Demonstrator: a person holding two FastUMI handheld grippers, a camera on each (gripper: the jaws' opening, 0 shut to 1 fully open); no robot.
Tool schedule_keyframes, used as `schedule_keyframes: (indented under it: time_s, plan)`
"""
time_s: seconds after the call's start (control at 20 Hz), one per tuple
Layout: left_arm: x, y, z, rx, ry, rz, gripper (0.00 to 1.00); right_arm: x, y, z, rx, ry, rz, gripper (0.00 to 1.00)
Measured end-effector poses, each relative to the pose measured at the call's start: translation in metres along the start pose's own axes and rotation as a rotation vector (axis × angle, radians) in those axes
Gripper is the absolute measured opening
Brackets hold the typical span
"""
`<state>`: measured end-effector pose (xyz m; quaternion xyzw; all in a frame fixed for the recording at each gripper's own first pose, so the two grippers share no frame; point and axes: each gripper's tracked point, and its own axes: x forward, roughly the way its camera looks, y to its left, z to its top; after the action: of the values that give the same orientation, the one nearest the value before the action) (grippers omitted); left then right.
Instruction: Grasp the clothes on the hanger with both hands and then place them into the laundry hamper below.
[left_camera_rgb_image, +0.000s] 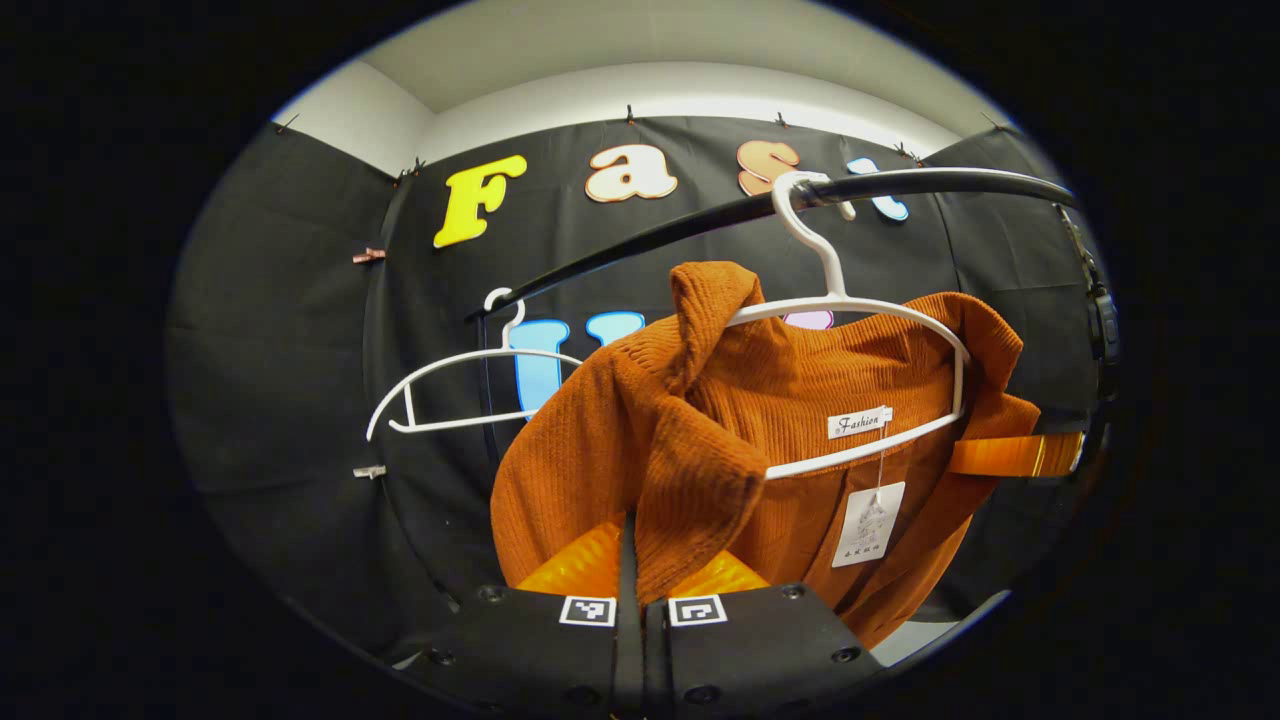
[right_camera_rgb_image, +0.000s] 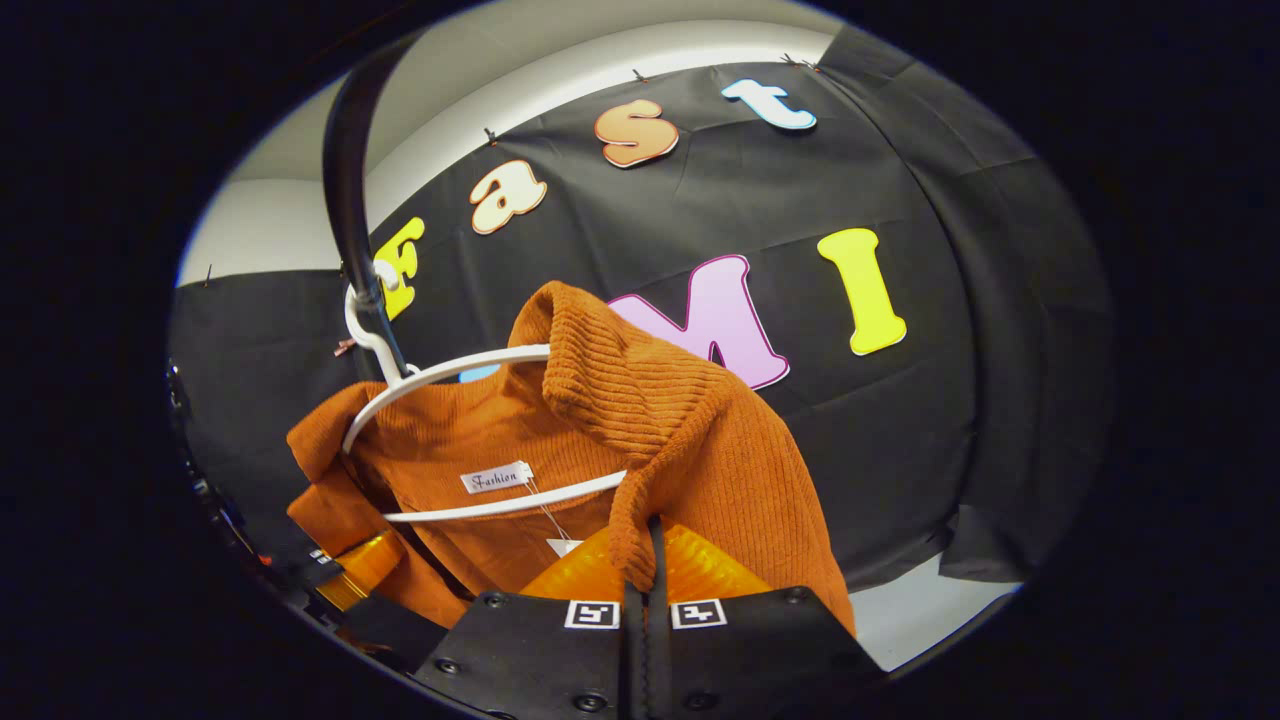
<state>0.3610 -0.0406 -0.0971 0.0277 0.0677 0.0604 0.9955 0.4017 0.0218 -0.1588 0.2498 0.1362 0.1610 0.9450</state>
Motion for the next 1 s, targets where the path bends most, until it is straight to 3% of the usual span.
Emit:
schedule_keyframes:
  time_s: [0.25,0.55,0.65,0.7,0.85,1.0]
  plan:
    - [-0.002,0.01,0.023,-0.063,0.001,-0.009,0.05,-0.006,-0.006,0.061,0.042,-0.131,0.023,0.04]
    - [0.001,0.031,0.05,-0.05,-0.024,0.019,0.05,-0.005,-0.042,0.111,-0.038,-0.266,-0.042,0.04]
    - [0.001,0.034,0.045,-0.038,-0.006,0.013,0.05,-0.002,-0.063,0.106,-0.089,-0.26,-0.106,0.04]
    - [0.001,0.035,0.043,-0.033,0.002,0.009,0.05,-0.002,-0.073,0.104,-0.11,-0.256,-0.141,0.09]
    - [0.002,0.037,0.038,-0.03,0.025,0.005,0.05,0.004,-0.109,0.086,-0.082,-0.214,-0.262,0.04]
    - [0.001,0.039,0.033,-0.019,0.04,0.002,0.05,0.011,-0.119,0.045,-0.01,-0.134,-0.271,0.04]
